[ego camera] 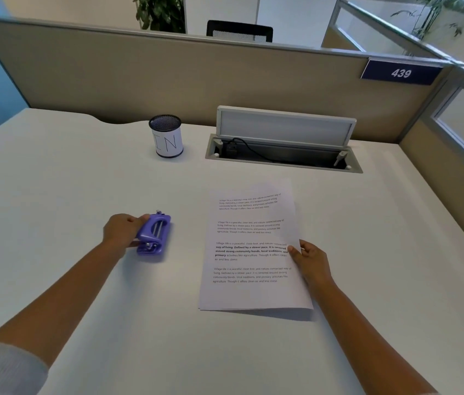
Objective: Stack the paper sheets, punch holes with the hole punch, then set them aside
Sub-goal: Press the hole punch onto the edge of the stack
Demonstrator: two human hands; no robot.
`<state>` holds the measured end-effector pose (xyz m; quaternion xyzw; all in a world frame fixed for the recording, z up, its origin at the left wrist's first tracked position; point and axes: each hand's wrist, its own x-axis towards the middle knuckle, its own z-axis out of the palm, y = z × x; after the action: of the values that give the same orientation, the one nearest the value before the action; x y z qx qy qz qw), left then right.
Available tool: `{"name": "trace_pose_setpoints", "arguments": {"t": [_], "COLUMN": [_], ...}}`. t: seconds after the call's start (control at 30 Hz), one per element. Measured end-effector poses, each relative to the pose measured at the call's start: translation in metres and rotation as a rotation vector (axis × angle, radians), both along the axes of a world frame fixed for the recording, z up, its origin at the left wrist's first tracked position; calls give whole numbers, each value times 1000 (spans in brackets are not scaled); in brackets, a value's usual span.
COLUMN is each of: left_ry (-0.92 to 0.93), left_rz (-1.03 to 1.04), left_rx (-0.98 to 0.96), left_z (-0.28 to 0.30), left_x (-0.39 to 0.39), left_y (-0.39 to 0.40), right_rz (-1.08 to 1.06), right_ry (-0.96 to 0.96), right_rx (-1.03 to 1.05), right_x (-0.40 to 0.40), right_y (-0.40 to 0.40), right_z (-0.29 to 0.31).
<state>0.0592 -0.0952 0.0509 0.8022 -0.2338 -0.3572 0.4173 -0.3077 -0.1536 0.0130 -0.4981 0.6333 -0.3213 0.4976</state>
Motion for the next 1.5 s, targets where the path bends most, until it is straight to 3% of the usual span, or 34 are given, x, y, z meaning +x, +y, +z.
{"name": "trace_pose_setpoints", "arguments": {"t": [0.17,0.37,0.63,0.93,1.5], "left_ry": [-52,20,44,27,-43], "left_rz": [-63,-90,-81,-65,-82], "left_rx": [-11,-23,-31,-31,-28], "left_z": [-2,-4,-3,-4,-4], "left_x": [-39,-72,-84,-79,-87], "left_y": [-14,-25,-26,-17,-18], "right_rz": [-44,14,26,60,36], "right_ry": [-154,-224,-192,-32,-12], "right_rx": [89,145,126,6,-2], "right_x": [-4,-9,-5,-2,-6], "right_y": [-1,-1,0,4,7], "right_z": [2,8,8,0,1]}}
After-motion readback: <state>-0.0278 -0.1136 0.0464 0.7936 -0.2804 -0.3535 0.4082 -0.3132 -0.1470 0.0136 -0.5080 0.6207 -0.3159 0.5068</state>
